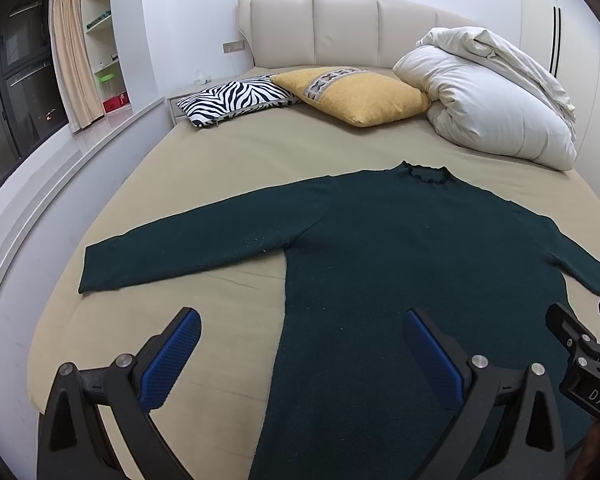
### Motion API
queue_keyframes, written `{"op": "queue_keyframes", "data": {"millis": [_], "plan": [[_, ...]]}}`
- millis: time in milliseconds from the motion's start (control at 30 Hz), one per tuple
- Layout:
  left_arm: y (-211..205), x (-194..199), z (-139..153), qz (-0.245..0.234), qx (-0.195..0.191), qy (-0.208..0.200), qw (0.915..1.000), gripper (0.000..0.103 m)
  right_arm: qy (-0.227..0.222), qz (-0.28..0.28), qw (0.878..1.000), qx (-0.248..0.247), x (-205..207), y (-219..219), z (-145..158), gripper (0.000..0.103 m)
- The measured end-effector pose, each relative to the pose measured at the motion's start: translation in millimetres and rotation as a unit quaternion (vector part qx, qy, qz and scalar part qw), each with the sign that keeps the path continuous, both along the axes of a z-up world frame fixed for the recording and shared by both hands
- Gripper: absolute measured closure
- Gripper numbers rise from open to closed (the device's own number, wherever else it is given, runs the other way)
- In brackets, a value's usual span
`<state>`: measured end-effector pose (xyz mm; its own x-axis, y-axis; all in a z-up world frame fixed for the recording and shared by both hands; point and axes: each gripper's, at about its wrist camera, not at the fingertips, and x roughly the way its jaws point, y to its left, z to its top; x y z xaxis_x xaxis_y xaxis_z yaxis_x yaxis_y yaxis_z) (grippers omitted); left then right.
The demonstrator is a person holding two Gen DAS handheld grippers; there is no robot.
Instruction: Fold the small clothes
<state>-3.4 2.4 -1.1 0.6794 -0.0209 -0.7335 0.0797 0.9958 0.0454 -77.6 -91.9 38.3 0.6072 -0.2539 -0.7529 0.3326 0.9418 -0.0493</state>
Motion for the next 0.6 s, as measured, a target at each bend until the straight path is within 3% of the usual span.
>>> {"op": "queue_keyframes", "data": {"millis": [600], "plan": [[0.3, 0.4, 0.2, 0.0, -0.001, 0.001, 1.0, 0.0, 0.001, 0.0, 1.0, 0.001, 0.6, 1.3, -1.7, 0.0]]}}
